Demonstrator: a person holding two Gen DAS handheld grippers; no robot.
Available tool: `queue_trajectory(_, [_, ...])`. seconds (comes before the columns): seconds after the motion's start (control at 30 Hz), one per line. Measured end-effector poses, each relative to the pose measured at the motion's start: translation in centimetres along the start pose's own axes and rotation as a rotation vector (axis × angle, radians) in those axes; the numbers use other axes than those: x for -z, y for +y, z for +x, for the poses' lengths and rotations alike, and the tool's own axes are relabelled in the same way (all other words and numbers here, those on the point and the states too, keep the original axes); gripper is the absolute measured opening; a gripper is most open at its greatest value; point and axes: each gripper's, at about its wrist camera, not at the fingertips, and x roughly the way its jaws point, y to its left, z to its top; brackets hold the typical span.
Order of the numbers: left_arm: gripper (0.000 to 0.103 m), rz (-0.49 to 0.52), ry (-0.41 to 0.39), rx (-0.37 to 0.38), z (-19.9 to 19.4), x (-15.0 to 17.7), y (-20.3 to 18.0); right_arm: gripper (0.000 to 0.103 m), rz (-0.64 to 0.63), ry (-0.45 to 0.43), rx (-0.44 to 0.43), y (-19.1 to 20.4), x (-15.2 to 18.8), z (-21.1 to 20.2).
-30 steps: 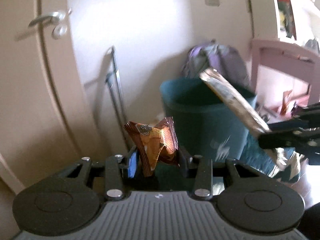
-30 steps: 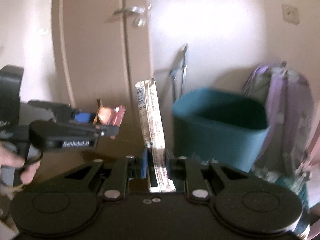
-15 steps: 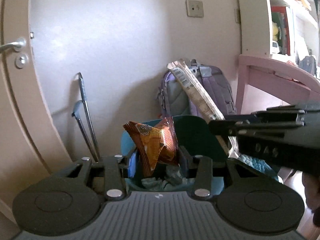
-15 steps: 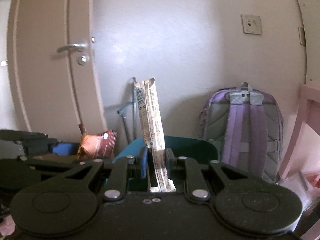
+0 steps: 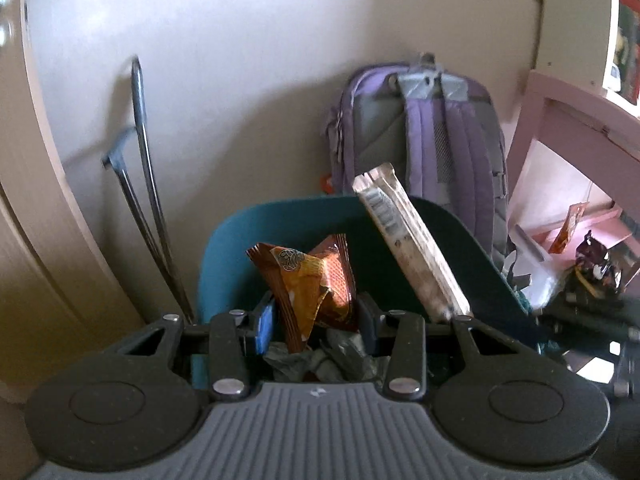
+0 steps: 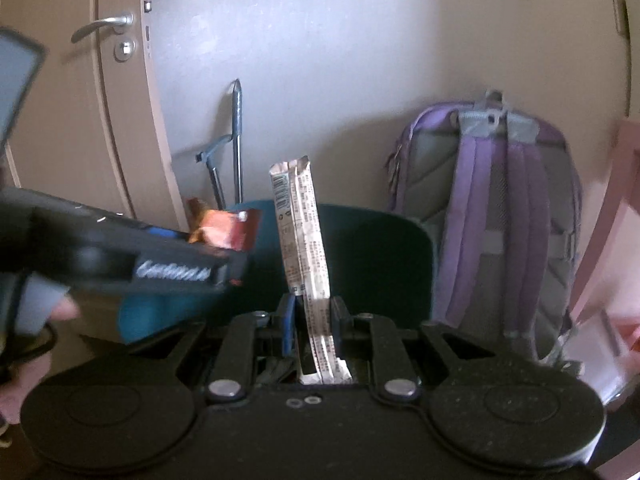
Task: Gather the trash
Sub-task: 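Open the left tool over the bin while the right tool releases the bar wrapper into it, then withdraw both tools from the bin back toward the remaining trash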
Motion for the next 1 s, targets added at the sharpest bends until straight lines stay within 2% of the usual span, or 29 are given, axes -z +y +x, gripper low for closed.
queue_trajectory(0.1, [0.042,-0.018,0.043,0.006,1.3,-0.2,0.3,0.018,-0.042,0.012,0.018,0.5,0.4,0.4])
queue_trajectory(0.27, [0.042,-0.009,0.170,0.047,3.6,-0.1,0.1,0.022,-0.048,0.042,0.028,0.6,0.7,0.7])
queue_trajectory(0.43, [0.044,0.011,0.214,0.035,4.4,0.3,-0.6,0.030,-0.037,0.055,0.023,0.3,0.8,0.6])
queue_trajectory(0.5, [0.049,0.013,0.217,0.029,4.3,0.5,-0.8,0.030,-0.029,0.056,0.033,0.1,0.8,0.4])
queue_trajectory(0.63, [0.067,0.012,0.204,0.014,3.7,0.6,-0.8,0.032,0.002,0.051,0.025,-0.5,0.8,-0.5])
queue_trajectory(0.77, [0.069,0.025,0.172,0.015,2.0,0.8,-1.0,0.033,0.004,0.040,0.015,-0.4,0.6,-2.0])
queue_trajectory(1.0, [0.077,0.047,0.096,-0.003,-2.5,1.4,-1.2,0.043,-0.032,0.004,0.011,0.6,0.4,-5.7])
